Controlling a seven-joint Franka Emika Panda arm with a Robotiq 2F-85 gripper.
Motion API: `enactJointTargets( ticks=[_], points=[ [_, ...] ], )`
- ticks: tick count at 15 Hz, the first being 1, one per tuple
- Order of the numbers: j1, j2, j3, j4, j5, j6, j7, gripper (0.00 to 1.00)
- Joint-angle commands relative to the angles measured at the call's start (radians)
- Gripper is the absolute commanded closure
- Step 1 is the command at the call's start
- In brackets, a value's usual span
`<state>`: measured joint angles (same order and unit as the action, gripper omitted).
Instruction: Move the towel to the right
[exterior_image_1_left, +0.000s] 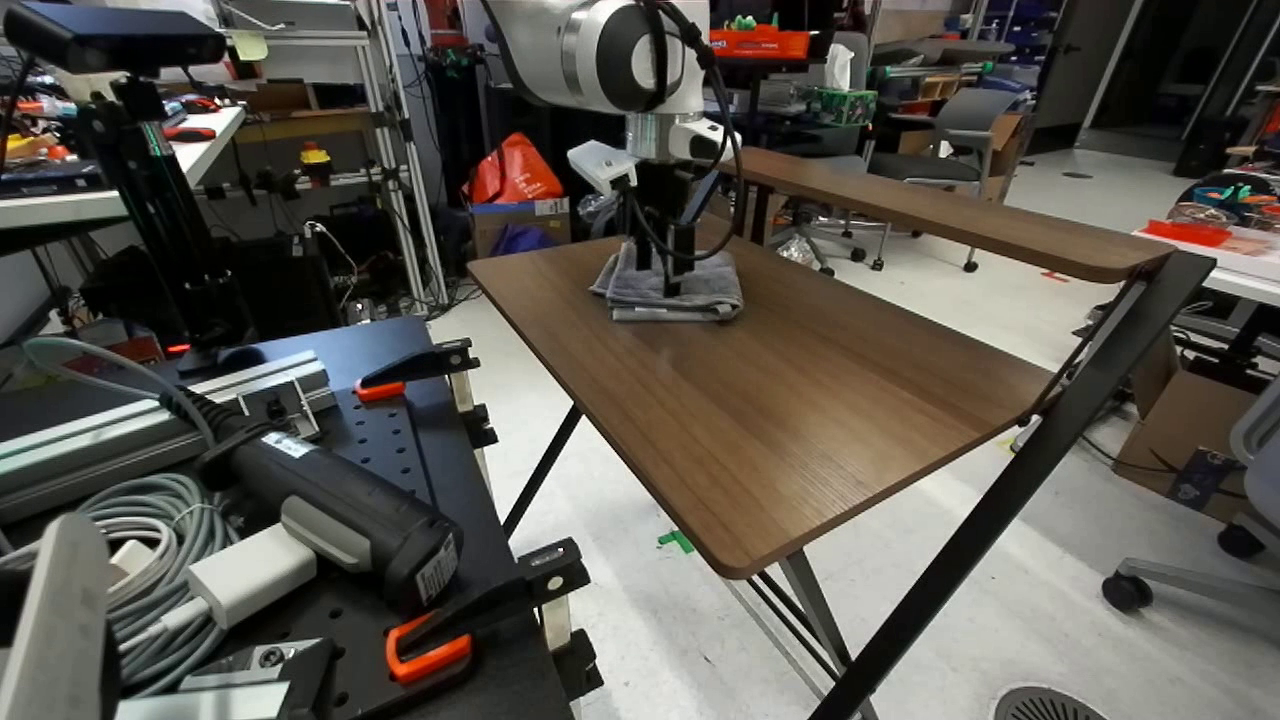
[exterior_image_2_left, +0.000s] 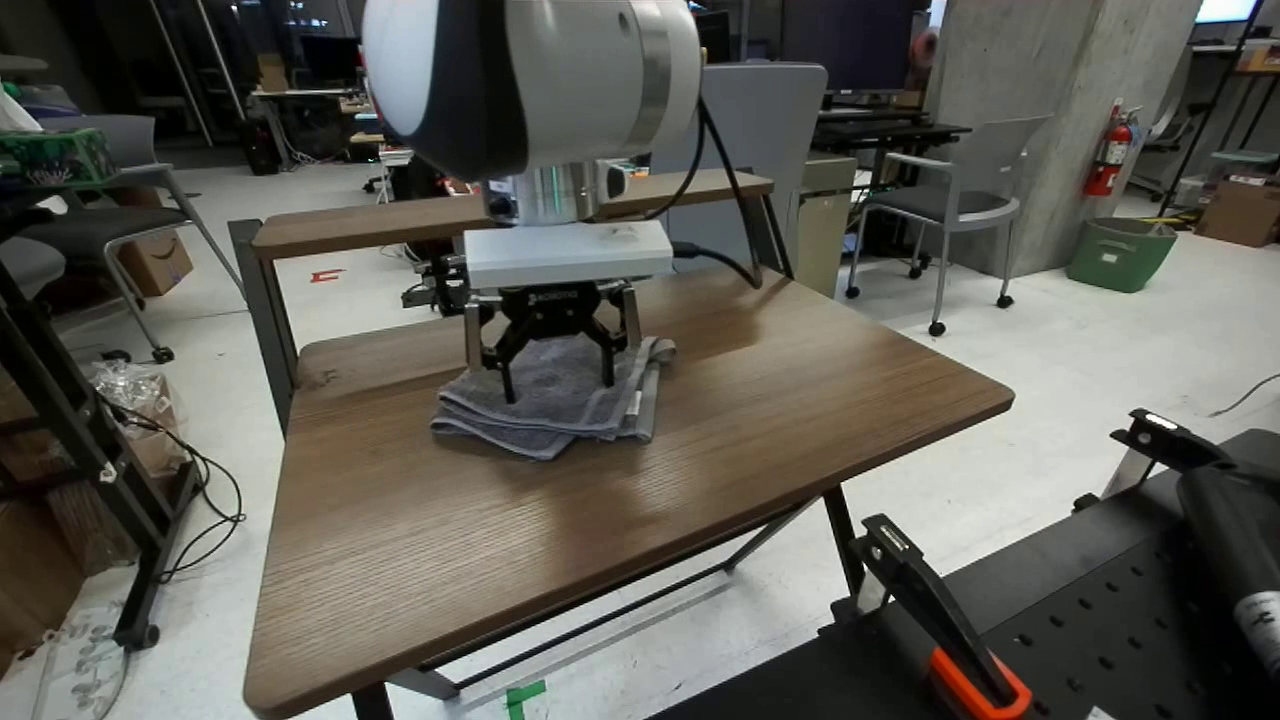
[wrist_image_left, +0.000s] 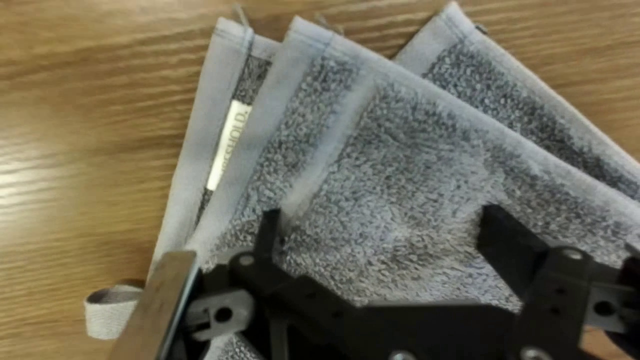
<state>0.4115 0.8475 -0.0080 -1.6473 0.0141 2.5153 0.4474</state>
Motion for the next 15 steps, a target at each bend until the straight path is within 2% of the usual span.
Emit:
enactJointTargets(
  ticks=[1, 9, 12, 15],
  points=[
    [-0.057, -0.116, 0.006, -0.184, 0.016, 0.026, -0.012, 0.0],
    [-0.165, -0.248, -0.04, -0.395, 0.025, 0.078, -0.006, 0.0],
    [-0.183, -0.32, -0.025, -0.444, 0.029, 0.086, -0.018, 0.0],
    [-0.172, -0.442, 0.008, -0.504, 0.025, 0.099, -0.034, 0.0]
  ],
)
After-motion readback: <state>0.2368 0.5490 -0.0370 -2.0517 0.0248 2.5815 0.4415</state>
